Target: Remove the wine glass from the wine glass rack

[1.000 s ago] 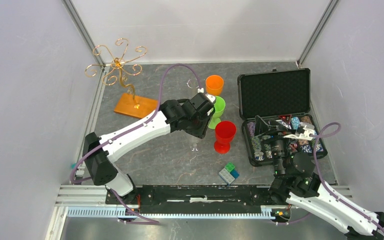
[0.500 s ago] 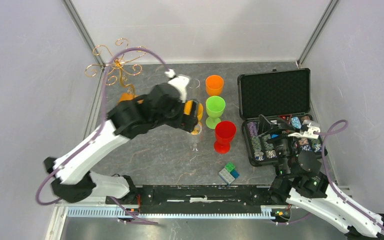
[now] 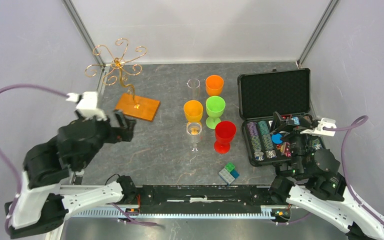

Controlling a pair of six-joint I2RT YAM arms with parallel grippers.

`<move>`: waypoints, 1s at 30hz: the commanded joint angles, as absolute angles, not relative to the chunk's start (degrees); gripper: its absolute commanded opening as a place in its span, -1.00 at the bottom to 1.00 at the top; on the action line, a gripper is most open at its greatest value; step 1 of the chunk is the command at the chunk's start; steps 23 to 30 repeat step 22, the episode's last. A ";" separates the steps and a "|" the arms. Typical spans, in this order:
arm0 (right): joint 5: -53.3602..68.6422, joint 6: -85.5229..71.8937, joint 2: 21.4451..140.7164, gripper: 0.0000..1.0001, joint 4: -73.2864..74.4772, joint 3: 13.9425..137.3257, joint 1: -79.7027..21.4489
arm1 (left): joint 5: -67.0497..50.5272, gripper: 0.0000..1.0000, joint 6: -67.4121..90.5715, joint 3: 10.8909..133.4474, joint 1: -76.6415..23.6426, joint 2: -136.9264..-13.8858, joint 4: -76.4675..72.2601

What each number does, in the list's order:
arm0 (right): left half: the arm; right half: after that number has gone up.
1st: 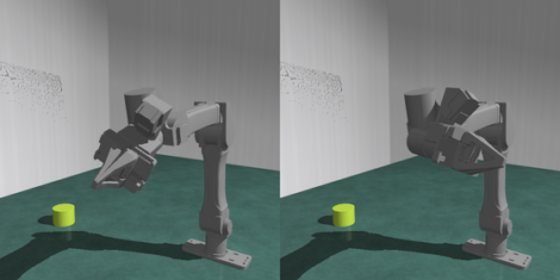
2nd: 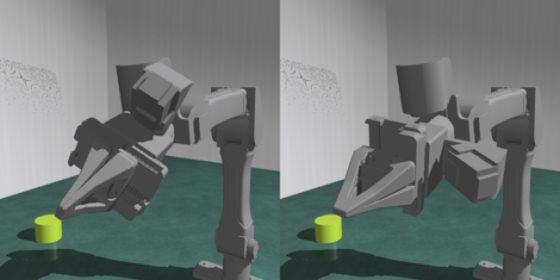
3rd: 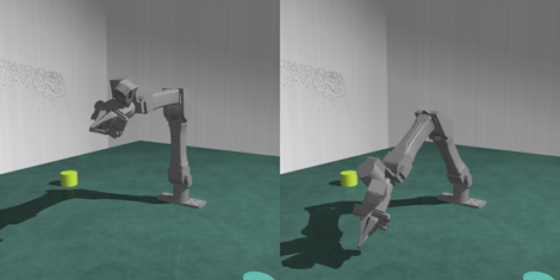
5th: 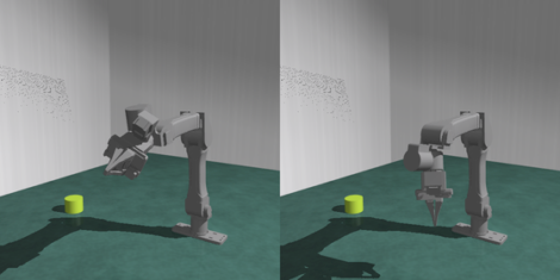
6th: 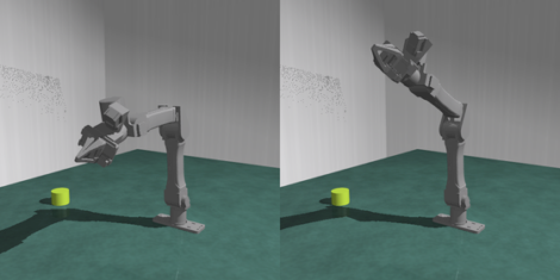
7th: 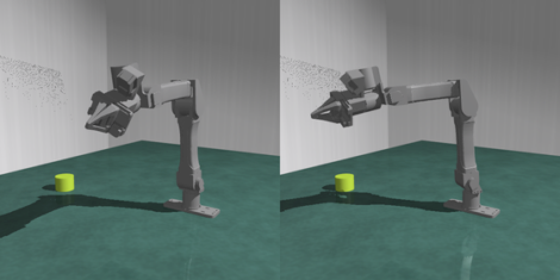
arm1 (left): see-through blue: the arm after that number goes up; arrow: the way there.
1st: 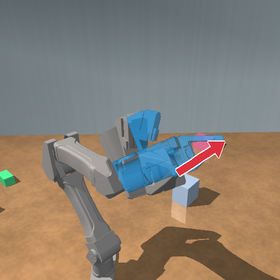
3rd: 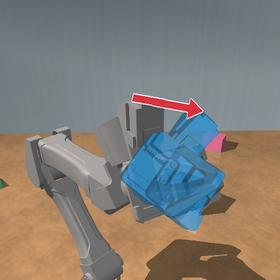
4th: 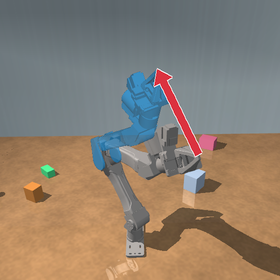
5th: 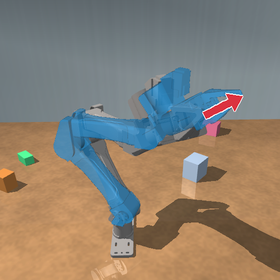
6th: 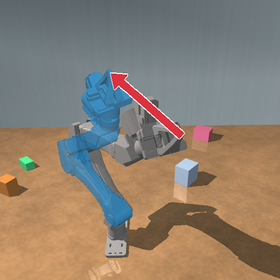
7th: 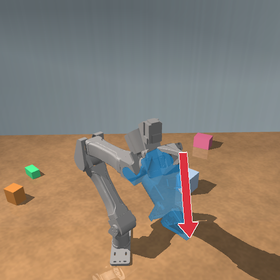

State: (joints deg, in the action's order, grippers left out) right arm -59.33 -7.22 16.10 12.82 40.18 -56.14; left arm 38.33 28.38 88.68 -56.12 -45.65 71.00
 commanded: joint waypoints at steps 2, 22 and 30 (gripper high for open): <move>-67.05 -3.54 13.50 0.96 16.19 42.37 -56.26 | 50.80 1.00 32.00 86.58 -56.43 -36.09 72.62; -73.69 -3.17 11.00 0.95 18.05 42.19 -56.37 | 57.83 1.00 28.91 84.96 -56.34 -30.16 69.23; -73.69 -3.17 11.00 0.95 18.05 42.19 -56.37 | 57.83 1.00 28.91 84.96 -56.34 -30.16 69.23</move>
